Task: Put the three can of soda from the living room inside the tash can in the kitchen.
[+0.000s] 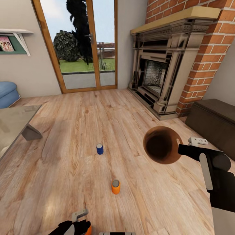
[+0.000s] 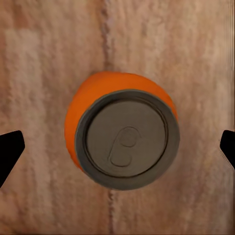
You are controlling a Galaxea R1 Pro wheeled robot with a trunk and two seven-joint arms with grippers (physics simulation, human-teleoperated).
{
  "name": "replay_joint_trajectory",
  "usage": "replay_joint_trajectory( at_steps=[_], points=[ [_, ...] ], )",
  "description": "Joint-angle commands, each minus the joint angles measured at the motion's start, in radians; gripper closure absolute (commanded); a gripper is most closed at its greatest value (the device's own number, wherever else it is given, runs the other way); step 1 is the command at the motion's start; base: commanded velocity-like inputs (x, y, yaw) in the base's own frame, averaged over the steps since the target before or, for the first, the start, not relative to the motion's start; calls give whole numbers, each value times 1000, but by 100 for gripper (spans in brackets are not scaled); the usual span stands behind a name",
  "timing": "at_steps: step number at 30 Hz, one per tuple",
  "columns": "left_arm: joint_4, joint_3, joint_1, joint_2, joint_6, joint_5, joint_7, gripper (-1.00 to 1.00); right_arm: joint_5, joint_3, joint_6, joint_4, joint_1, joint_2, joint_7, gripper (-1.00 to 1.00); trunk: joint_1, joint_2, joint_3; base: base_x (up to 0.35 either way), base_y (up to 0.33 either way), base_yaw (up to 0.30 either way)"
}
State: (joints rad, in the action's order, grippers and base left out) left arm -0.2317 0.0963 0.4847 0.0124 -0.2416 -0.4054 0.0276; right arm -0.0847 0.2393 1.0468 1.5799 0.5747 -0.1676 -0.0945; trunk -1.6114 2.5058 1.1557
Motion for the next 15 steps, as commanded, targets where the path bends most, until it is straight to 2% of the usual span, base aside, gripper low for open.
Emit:
replay_joint_trajectory(
  at_steps=[1, 9, 15],
  points=[
    [0, 0, 0, 2, 5, 0, 0, -100, -18, 0, 0, 0, 1, 0, -7, 100, 0, 0, 0, 0, 0, 0],
    [1, 1, 0, 17, 26, 3, 0, -100, -18, 0, 0, 0, 1, 0, -7, 100, 0, 0, 0, 0, 0, 0],
    [2, 2, 0, 20, 28, 2, 0, -100, -18, 0, 0, 0, 1, 0, -7, 100, -3, 1, 23, 0, 0, 0]
  ],
)
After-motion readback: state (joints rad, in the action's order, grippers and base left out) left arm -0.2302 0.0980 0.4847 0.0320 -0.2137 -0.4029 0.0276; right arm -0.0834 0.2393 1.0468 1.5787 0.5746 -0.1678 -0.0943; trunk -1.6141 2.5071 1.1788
